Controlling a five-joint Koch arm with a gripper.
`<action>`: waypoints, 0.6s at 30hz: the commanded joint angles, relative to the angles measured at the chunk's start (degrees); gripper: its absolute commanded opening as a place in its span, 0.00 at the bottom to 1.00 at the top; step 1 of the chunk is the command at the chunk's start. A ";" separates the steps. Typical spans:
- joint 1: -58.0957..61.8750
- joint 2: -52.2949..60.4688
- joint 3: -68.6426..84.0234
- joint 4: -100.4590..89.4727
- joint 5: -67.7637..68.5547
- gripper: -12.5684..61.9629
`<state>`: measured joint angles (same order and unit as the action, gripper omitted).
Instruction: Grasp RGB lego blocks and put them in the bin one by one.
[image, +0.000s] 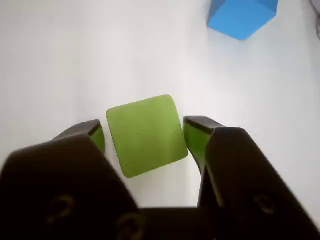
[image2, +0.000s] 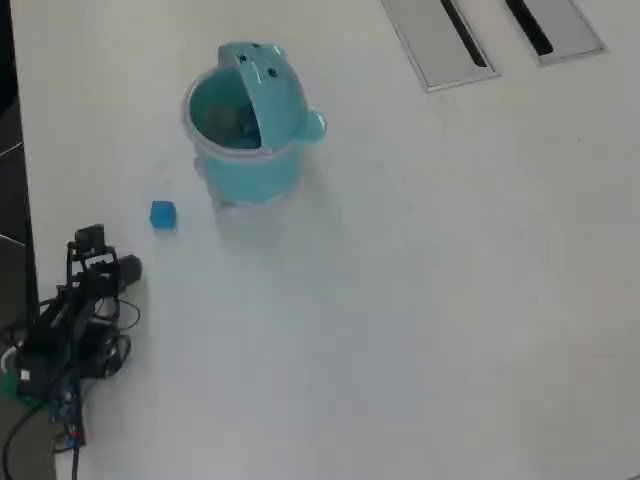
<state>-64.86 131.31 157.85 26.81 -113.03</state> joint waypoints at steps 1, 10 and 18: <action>0.18 3.16 -0.44 -2.90 -0.70 0.48; -0.26 3.52 0.53 -5.71 -0.26 0.37; -6.42 3.69 -6.86 -18.37 12.39 0.31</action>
<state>-70.84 131.31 156.27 14.15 -102.92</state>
